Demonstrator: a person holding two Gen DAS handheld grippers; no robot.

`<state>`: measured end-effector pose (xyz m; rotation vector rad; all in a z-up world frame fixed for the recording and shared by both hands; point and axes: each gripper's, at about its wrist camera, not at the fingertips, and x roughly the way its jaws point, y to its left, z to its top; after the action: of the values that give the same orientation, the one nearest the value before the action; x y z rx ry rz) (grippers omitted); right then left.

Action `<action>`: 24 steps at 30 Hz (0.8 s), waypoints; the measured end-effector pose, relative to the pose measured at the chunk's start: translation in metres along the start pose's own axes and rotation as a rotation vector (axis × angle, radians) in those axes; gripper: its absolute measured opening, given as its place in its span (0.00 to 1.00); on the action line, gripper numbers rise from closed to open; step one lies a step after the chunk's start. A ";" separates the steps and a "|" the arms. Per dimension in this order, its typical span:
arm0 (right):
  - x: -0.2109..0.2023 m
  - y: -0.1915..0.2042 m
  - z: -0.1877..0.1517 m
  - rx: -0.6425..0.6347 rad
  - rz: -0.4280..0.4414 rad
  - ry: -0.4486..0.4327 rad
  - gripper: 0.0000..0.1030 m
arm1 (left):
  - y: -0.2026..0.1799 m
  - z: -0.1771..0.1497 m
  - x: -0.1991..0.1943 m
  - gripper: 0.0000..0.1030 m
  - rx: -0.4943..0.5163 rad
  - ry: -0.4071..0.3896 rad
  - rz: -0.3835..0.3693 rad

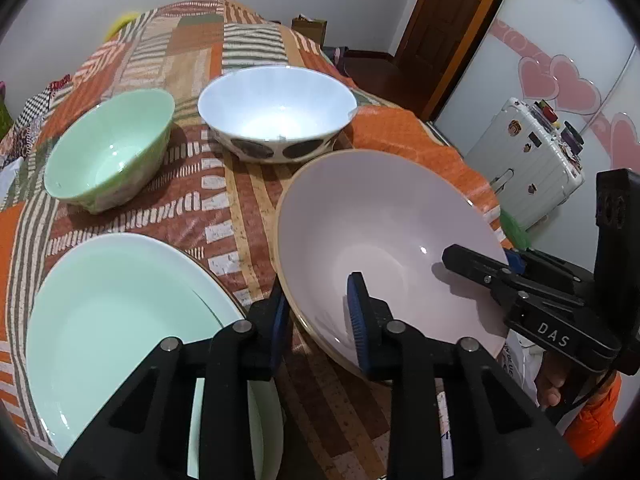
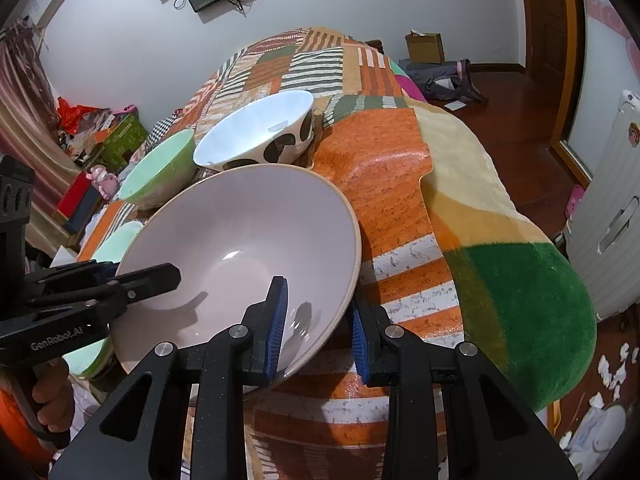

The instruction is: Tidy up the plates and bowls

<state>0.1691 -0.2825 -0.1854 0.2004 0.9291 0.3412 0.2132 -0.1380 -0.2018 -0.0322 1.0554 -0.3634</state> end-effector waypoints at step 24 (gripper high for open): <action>-0.026 0.037 0.014 -0.046 0.007 -0.079 0.25 | 0.013 -0.007 -0.053 0.27 -0.030 -0.112 0.005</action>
<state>0.1587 -0.2585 -0.1461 0.1736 0.8422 0.3586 0.1872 -0.1085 -0.1632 -0.0763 0.9498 -0.3374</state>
